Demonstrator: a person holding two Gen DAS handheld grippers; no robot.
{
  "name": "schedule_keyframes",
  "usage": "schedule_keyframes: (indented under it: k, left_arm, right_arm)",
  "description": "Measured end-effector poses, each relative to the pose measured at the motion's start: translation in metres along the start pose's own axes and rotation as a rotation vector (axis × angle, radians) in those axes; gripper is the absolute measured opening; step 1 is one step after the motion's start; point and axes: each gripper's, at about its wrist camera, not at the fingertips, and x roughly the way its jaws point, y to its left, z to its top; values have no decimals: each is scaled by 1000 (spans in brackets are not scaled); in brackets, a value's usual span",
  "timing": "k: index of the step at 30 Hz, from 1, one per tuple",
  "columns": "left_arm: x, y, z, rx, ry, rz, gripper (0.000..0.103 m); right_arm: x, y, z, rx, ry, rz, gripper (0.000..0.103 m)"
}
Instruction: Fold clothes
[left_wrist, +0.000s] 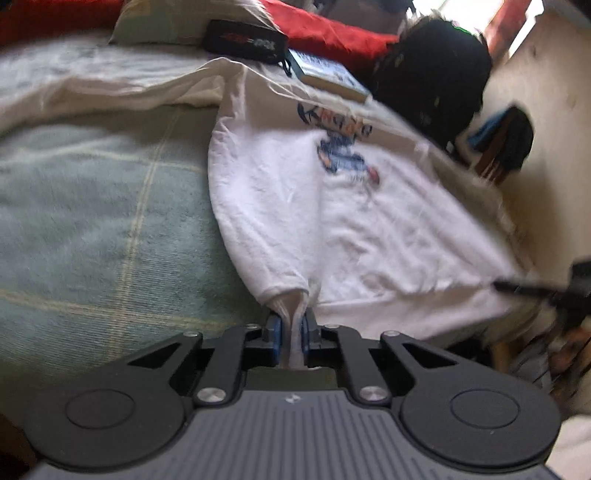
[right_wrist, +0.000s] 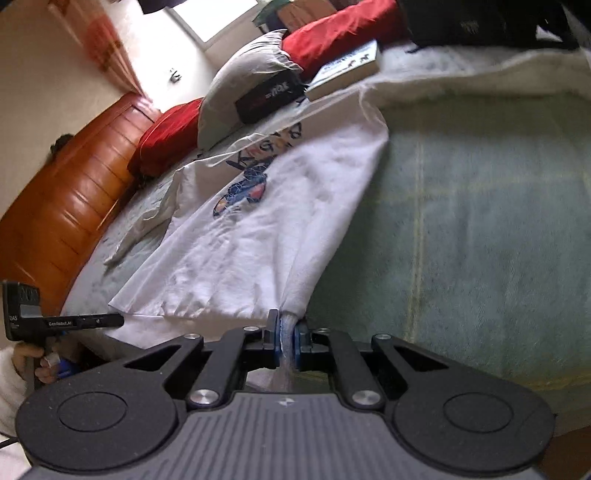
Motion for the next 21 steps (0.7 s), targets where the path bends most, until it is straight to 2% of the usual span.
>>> schedule_keyframes:
  k: [1,3,9,11,14,16,21]
  left_arm:
    - [-1,-1,-1,6,3,8,17]
    - [-3,5,-2,-8,10,-7,17]
    - [-13,40,-1,-167,-55,-32,32]
    - [-10,51,0,-204,-70,-32,33]
    - [9,60,0,-227,-42,-17,32]
    - [17,51,0,-175,-49,0,32]
    - [27,-4,-4,133,-56,191,34]
  right_arm:
    - [0,-1,0,0,6,-6,9]
    - [3,-5,0,8,23,-24,9]
    - [15,-35,-13,127,72,-13,9]
    - [13,-42,-15,165,64,11,10]
    - [12,-43,-16,173,61,11,10]
    - [12,-40,-17,169,59,1,10]
    - [13,-30,-19,125,53,-46,10]
